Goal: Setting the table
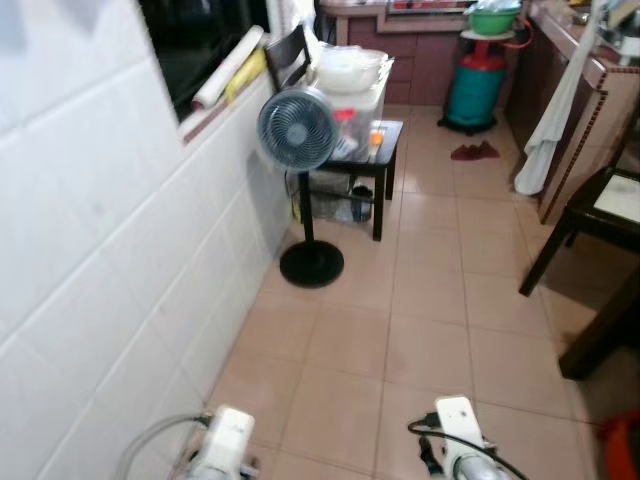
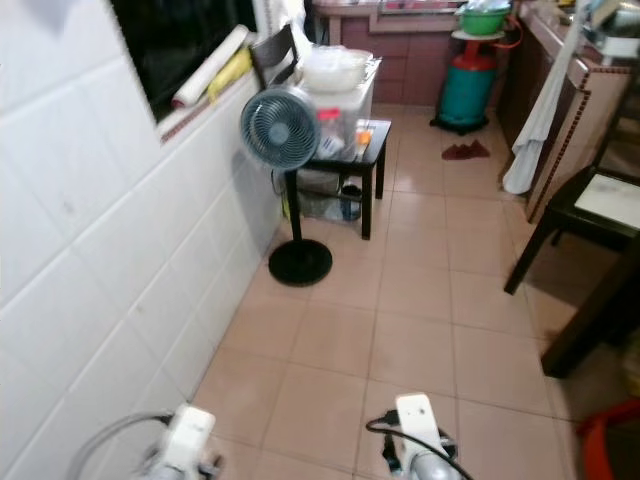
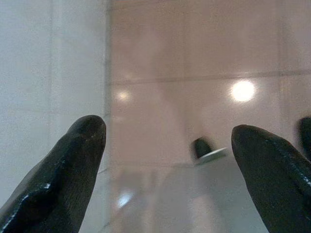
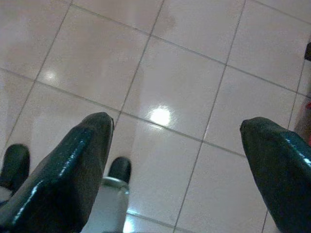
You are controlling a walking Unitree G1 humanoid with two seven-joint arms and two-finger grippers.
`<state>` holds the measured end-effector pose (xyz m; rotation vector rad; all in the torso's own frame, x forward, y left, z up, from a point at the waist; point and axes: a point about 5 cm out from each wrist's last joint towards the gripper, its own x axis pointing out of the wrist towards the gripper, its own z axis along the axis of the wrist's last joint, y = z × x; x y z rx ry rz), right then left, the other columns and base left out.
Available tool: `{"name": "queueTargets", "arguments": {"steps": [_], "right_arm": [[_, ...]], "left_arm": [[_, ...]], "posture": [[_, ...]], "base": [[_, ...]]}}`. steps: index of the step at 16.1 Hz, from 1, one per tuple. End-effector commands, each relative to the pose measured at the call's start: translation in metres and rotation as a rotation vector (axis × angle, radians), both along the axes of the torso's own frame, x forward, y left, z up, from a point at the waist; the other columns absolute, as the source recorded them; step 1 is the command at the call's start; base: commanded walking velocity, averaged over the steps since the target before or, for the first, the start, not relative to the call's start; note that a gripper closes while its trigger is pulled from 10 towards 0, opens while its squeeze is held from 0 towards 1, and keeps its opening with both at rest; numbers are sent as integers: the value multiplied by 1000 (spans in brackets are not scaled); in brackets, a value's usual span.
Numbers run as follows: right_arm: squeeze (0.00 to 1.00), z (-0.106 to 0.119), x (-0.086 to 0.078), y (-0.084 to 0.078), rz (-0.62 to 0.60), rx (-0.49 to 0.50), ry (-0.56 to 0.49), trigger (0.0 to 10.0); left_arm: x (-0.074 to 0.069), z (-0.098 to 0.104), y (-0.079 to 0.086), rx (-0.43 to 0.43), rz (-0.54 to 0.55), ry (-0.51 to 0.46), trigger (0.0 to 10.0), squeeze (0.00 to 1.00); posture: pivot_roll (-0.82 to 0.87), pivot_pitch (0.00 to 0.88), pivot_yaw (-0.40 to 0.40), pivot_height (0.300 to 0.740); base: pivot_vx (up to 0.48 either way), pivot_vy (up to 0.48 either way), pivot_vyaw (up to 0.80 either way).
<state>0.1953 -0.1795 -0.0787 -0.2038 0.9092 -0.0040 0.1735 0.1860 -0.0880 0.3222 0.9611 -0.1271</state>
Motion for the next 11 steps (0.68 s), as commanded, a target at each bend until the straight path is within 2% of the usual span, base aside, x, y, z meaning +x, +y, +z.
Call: {"name": "queueTargets", "arguments": {"steps": [1,2,4,5,6,7,8,11], "right_arm": [[0,2,4,4,15,9,-9,10000],[0,1,3,3,15,6,-5,10000],[0,1,2,2,12,6,-3,10000],[0,1,1,1,11,4,-1,10000],[0,1,1,0,9,3,0,10000],[0,1,2,0,8,1,0,10000],[0,1,2,-1,9,1,0,10000],[0,1,2,-2,4,1,2,10000]], "left_arm": [[-6,2,27,23,10,12,10000,0],[-8,3,38,27,15,22,10000,0],[-3,6,38,19,15,15,10000,0],[3,6,28,8,8,12,10000,0],[8,5,11,-9,-3,12,10000,0],[11,3,-14,-46,-11,16,10000,0],[13,2,-30,-64,-22,16,10000,0],[17,4,-51,-83,-35,14,10000,0]], "posture": [[-64,1,56,740],[-64,1,55,740],[-66,0,54,740],[-67,1,54,740],[-69,1,53,740],[-71,0,53,740],[-71,0,52,740],[-73,0,50,740]], "base": [[0,0,0],[0,0,0],[0,0,0],[0,0,0],[0,0,0],[0,0,0],[0,0,0],[310,0,0]]}}
